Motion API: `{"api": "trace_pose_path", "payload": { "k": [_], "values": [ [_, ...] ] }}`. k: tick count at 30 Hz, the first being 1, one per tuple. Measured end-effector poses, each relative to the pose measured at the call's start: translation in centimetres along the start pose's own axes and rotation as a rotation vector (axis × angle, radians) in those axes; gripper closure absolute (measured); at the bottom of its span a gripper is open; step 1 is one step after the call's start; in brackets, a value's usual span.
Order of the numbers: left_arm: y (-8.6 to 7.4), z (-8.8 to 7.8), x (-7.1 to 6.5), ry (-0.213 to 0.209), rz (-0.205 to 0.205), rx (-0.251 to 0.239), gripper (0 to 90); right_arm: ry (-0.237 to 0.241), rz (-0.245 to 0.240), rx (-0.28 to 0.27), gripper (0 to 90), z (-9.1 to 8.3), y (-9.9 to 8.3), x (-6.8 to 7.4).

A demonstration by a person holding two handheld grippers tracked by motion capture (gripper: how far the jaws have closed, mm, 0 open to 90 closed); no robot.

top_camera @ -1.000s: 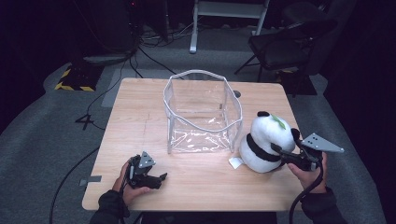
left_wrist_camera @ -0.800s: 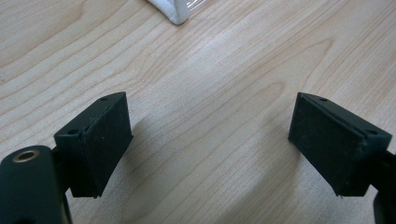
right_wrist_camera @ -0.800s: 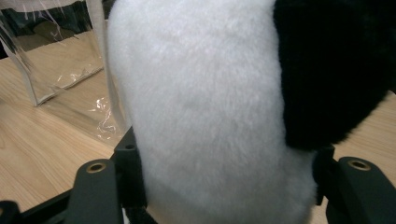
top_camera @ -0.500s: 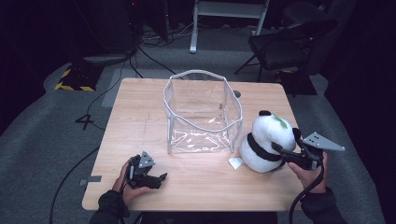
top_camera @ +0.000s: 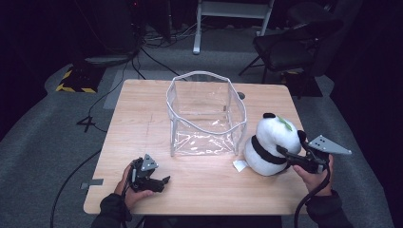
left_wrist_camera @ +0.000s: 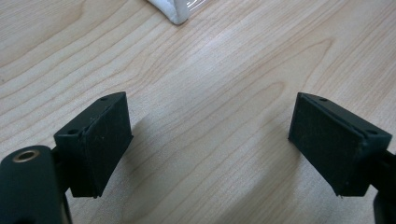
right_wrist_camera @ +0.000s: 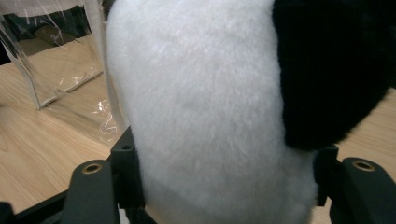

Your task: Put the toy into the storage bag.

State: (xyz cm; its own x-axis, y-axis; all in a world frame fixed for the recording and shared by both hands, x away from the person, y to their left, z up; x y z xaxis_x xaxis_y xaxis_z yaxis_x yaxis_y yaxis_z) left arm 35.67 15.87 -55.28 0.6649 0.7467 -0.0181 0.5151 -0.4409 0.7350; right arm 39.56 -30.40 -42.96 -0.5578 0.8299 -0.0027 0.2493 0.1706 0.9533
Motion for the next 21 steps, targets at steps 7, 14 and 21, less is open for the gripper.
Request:
{"api": "trace_pose_path", "payload": {
  "k": [7,14,21],
  "values": [
    [0.0,0.0,0.0,0.003,-0.001,0.001,13.3,0.005,-0.004,-0.017,37.6,-0.3,0.1,0.0],
    [-0.1,-0.1,0.0,0.005,-0.004,0.001,13.3,-0.002,-0.016,-0.029,38.9,-0.7,0.7,0.0],
    [0.0,-0.1,0.0,0.006,-0.001,0.002,13.3,-0.002,-0.022,-0.056,39.8,-1.0,1.8,0.2]
  ]
}}
Point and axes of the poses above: each handheld gripper's, and its own axes: z roughly forward along the jaws, y roughly out of its top, x roughly to its left, the point moved 6 cm from there along z, roughly forward along the jaws, and after that the axes turned 4 degrees about -x, right-handed, at the moved point
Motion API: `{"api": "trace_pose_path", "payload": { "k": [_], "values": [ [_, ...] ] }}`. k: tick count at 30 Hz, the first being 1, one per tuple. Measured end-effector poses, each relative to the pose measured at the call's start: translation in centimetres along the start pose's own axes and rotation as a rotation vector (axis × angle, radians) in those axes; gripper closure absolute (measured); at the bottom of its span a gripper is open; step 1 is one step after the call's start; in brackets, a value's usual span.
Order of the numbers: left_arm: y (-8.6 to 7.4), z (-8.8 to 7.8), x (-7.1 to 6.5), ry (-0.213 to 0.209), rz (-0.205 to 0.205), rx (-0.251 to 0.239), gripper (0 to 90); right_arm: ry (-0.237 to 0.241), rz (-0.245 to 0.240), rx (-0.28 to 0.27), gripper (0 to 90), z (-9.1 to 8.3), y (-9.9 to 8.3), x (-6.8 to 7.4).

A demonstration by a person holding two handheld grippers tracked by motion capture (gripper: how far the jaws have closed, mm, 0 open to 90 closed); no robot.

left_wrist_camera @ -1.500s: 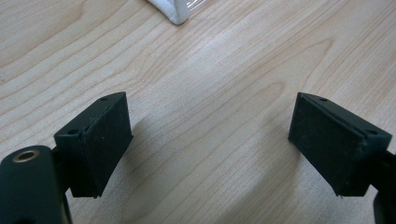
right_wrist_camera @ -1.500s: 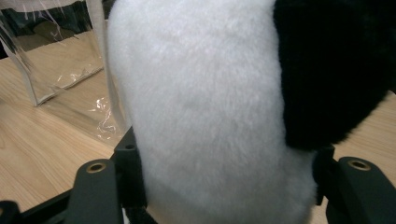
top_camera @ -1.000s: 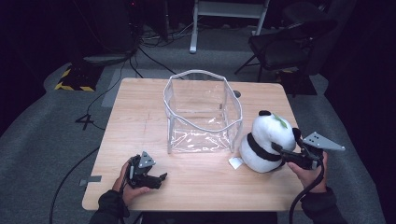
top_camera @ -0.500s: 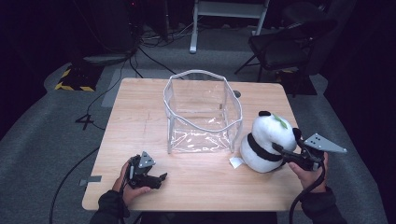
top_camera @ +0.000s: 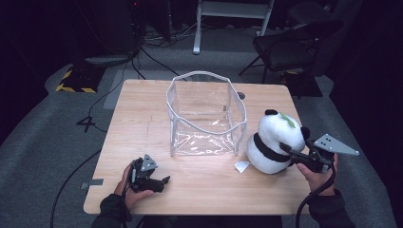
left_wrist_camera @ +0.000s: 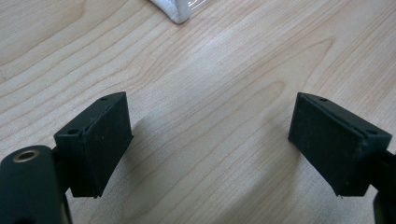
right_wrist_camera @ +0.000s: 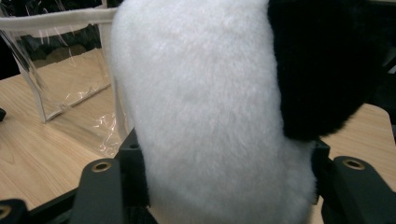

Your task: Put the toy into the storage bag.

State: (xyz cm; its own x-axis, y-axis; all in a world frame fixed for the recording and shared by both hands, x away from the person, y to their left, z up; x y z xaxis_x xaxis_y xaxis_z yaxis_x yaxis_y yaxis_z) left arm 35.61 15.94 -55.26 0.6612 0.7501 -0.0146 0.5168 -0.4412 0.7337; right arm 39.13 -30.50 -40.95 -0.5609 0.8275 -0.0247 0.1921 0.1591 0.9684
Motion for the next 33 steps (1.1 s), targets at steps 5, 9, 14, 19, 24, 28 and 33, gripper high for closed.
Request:
{"api": "trace_pose_path", "payload": {
  "k": [5,9,14,19,24,28,33],
  "values": [
    [0.0,0.0,0.0,0.0,-0.003,0.001,13.3,-0.006,-0.004,-0.018,39.9,-0.1,1.1,0.0],
    [0.0,0.0,0.0,-0.001,-0.003,0.0,13.3,-0.017,-0.014,-0.041,39.9,-0.2,2.3,-0.2],
    [0.0,0.0,0.0,-0.001,-0.003,0.0,13.3,-0.028,-0.03,-0.067,39.9,-0.2,4.1,-0.6],
    [0.0,0.0,0.0,0.0,0.0,0.0,13.3,-0.041,-0.035,-0.09,39.9,-0.1,6.0,-1.2],
    [0.0,0.0,0.0,-0.001,-0.003,0.0,13.3,-0.055,-0.054,-0.119,40.0,0.0,8.1,-1.7],
    [0.0,0.0,0.0,0.0,0.0,0.0,13.3,-0.062,-0.063,-0.13,40.0,0.3,9.4,-2.0],
    [0.0,0.0,0.0,0.0,0.0,0.0,13.2,-0.079,-0.078,-0.145,40.0,1.0,11.2,-2.5]
  ]
}}
Point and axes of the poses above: each handheld gripper's, and its own axes: z roughly forward along the jaws, y roughly out of its top, x roughly to its left, the point moved 6 cm from there along z, roughly forward along the jaws, and after that the axes turned 4 degrees about -x, right-handed, at the moved point
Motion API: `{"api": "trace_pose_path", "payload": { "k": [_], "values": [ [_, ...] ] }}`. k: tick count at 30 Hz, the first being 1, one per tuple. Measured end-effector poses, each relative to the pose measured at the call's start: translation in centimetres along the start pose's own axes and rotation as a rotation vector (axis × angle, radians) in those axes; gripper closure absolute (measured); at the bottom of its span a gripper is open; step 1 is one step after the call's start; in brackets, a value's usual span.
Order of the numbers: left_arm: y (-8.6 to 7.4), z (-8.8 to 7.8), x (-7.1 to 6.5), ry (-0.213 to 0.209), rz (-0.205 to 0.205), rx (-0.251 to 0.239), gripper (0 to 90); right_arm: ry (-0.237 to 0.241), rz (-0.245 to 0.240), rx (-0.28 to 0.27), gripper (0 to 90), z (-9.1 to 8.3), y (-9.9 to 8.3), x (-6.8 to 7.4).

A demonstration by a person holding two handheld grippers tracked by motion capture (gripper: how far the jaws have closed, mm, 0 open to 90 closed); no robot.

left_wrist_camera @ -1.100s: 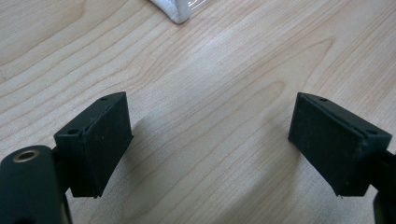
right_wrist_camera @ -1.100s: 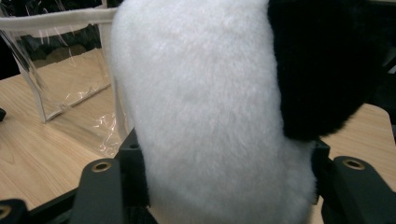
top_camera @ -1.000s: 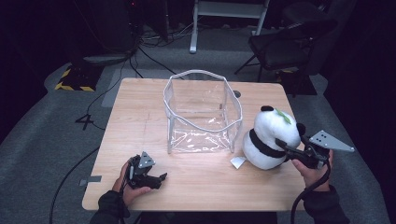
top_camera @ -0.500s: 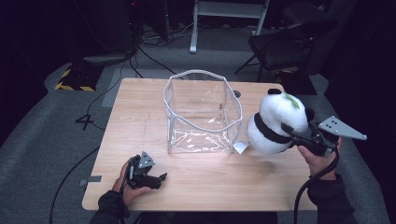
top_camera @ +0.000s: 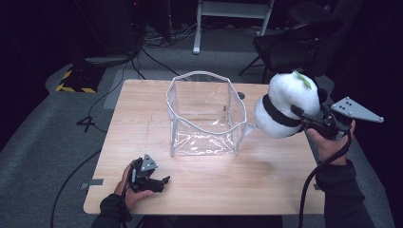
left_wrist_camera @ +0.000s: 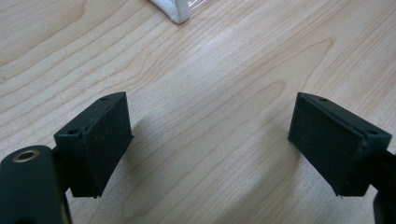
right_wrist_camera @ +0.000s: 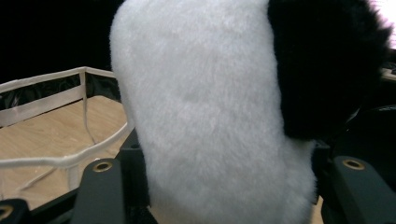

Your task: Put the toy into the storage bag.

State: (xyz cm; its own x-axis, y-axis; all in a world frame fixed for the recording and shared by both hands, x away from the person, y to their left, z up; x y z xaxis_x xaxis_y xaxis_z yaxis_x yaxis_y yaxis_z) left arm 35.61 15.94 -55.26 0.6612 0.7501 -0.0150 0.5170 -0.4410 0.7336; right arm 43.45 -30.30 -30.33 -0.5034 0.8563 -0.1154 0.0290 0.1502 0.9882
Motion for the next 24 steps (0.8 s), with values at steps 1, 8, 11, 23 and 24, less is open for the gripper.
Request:
{"api": "trace_pose_path", "payload": {
  "k": [1,8,11,23,24],
  "values": [
    [0.0,0.0,0.0,-0.001,-0.003,0.0,13.3,-0.004,-0.002,-0.003,40.0,0.2,0.3,-0.1],
    [0.0,0.0,0.0,-0.001,-0.003,0.001,13.2,-0.016,-0.002,-0.035,40.0,1.5,1.7,-0.7],
    [0.0,0.0,0.0,-0.001,-0.003,-0.001,13.3,-0.019,0.002,-0.046,40.0,1.8,2.2,-0.9],
    [0.0,0.0,0.0,0.001,0.001,0.001,13.3,-0.018,-0.039,-0.082,40.0,2.9,5.8,-0.7],
    [0.0,0.0,0.0,0.002,0.003,0.0,13.3,-0.013,-0.042,-0.091,40.0,3.0,6.2,-0.6]
  ]
}}
Point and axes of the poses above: each handheld gripper's, and its own axes: z roughly forward along the jaws, y roughly out of its top, x roughly to its left, the point moved 6 cm from there along z, roughly forward along the jaws, and after that the axes turned 4 degrees about -x, right-handed, at the moved point
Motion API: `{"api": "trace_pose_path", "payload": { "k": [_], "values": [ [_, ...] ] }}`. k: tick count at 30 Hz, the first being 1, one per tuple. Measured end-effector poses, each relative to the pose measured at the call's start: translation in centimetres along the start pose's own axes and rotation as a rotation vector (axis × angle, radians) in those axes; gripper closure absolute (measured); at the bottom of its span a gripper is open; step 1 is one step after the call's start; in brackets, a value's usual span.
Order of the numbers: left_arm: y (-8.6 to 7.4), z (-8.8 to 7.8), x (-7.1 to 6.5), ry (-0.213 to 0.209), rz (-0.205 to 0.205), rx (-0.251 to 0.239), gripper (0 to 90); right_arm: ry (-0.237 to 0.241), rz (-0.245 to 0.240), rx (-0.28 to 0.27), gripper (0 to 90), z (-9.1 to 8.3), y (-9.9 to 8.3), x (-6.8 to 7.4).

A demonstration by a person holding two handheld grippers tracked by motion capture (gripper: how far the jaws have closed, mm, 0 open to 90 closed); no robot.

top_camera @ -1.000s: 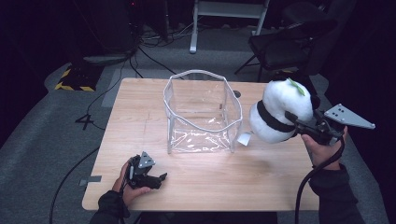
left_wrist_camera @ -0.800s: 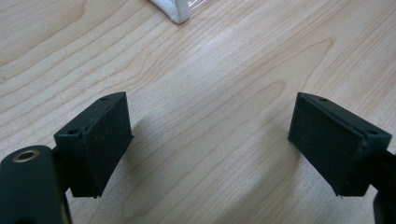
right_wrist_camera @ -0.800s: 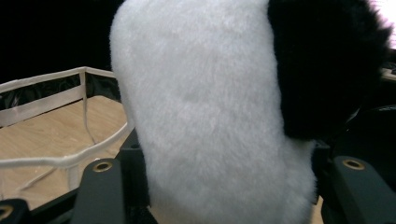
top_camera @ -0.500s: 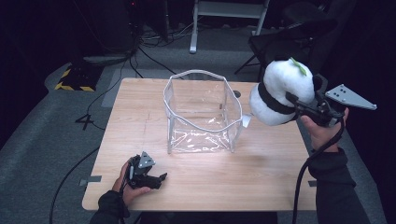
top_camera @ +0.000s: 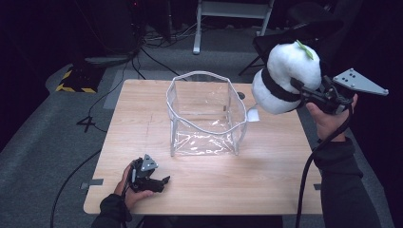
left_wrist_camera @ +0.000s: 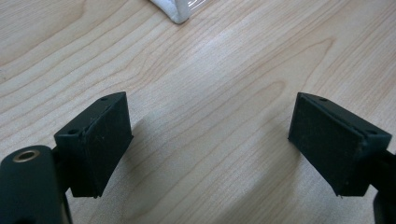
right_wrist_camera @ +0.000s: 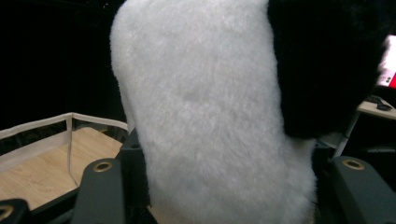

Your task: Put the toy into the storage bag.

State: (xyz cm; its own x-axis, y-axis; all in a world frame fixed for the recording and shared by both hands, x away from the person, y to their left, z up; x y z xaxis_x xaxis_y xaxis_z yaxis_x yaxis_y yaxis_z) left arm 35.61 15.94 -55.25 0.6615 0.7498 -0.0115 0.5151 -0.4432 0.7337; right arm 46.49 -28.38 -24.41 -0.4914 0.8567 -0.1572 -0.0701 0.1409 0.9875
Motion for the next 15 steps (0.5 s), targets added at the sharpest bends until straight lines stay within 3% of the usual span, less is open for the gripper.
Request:
{"api": "trace_pose_path", "payload": {
  "k": [15],
  "values": [
    [0.0,0.0,0.0,-0.001,0.0,0.001,13.3,0.041,-0.017,-0.041,40.0,1.8,2.7,2.5]
  ]
}}
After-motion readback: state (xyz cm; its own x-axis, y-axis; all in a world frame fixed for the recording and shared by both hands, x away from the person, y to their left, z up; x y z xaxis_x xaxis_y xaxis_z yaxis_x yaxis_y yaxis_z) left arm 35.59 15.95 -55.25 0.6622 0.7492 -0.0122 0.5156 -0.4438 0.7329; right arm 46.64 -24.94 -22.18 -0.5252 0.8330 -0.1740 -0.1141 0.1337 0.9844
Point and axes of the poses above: each handheld gripper's, and its own axes: z roughly forward along the jaws, y roughly out of its top, x roughly to its left, the point moved 6 cm from there along z, roughly forward along the jaws, and after that the axes turned 4 degrees about -x, right-handed, at the moved point
